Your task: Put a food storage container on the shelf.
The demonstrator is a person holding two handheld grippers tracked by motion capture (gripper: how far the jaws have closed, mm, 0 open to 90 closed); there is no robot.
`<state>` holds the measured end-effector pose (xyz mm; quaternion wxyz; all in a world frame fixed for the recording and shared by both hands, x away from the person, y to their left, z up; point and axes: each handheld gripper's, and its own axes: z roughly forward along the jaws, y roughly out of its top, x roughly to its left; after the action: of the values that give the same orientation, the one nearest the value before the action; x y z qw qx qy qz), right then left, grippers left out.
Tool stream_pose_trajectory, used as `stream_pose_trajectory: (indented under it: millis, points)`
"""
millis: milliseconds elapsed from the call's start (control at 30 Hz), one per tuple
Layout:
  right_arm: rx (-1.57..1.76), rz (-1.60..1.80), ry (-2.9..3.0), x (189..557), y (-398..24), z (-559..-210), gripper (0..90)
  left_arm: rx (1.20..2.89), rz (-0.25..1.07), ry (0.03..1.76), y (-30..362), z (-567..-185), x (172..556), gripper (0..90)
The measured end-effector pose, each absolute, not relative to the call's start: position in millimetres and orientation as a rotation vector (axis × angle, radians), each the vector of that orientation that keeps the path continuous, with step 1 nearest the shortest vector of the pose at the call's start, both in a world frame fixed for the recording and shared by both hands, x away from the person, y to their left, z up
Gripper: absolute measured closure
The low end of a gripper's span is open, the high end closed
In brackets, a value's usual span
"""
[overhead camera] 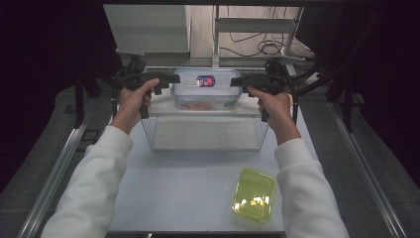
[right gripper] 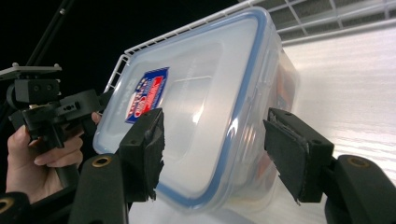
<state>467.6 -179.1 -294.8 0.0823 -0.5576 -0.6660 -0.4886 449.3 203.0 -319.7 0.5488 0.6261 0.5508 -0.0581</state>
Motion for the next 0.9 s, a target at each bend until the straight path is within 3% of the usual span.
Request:
stream_pose_trajectory:
  millis: [133, 467, 900]
  points:
    - [-1.6, -1.503, -2.008, 454, -188, -292, 38.5, 1.485, -0.139, 1.262, 203, -310, 435, 24.1]
    - [-1.474, -1.601, -2.154, 421, -200, -293, 37.3, 1.556, -0.099, 1.169, 198, -306, 391, 22.8]
    - [-1.378, -1.597, -2.301, 368, -223, -305, 34.2, 1.612, -0.041, 1.07, 201, -332, 318, 23.0]
